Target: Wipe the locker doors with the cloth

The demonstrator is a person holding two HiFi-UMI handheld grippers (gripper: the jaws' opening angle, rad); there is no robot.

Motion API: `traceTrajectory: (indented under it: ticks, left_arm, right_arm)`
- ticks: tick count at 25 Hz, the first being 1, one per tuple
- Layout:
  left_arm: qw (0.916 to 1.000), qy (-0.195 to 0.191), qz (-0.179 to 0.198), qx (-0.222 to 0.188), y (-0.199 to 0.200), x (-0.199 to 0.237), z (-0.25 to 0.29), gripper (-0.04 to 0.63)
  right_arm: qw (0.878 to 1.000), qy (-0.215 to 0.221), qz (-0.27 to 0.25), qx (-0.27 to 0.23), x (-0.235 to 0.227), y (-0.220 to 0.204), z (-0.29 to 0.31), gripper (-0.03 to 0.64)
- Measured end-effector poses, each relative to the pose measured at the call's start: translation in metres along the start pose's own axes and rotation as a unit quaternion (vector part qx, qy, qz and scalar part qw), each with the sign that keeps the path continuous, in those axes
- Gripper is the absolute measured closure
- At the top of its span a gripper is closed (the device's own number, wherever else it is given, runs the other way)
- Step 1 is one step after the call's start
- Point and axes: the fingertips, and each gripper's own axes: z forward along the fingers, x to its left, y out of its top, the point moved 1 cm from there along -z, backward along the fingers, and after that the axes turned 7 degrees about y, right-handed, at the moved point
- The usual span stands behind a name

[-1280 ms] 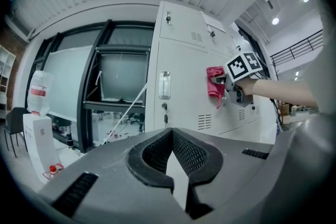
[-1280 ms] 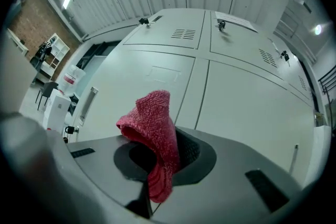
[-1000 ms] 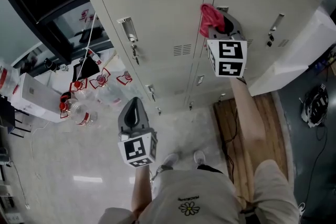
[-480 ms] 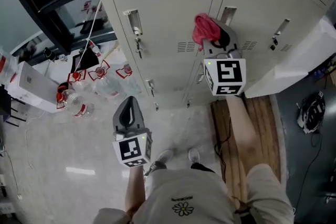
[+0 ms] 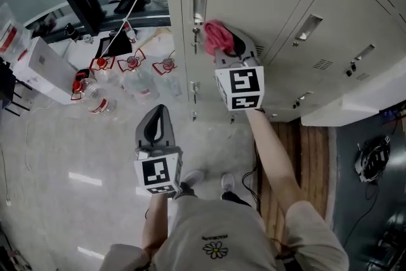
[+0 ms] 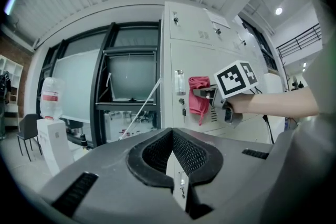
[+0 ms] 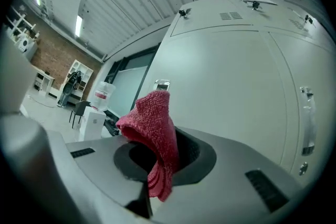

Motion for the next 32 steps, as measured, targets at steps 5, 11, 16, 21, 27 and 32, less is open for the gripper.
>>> traceTrajectory:
  ticks: [5, 11, 16, 21, 27, 32]
  left_arm:
    - [0.9999, 0.013, -0.007, 0.006, -0.006, 0.013, -0.003, 0.578]
    - [0.9997, 0.021, -0.011, 0.009, -0.009, 0.019, -0.006, 0.578]
    - [0.9998, 0.017, -0.011, 0.008, -0.009, 0.015, -0.005, 0.578]
    - [0.9998, 0.014, -0.01, 0.011, -0.01, 0.014, -0.005, 0.578]
    - [0.9998, 0.014, -0.011, 0.008, -0.009, 0.013, -0.001, 0.578]
    - [0.9999, 0.006, -0.01, 0.004, -0.003, 0.001, 0.005, 0.578]
  right_arm:
    - [1.0, 0.019, -0.015, 0.012, 0.014, -0.007, 0.016, 0.586]
    - [0.999, 0.025, -0.019, 0.02, 0.023, -0.013, 0.024, 0.586]
    - [0.999, 0.02, -0.024, 0.019, 0.024, -0.012, 0.029, 0.586]
    - [0.999, 0.012, -0.035, 0.024, 0.022, -0.013, 0.027, 0.586]
    - [0.998, -0.009, -0.045, 0.032, 0.005, -0.019, 0.015, 0.586]
    - [0.998, -0.041, -0.039, 0.038, -0.026, -0.027, -0.008, 0.586]
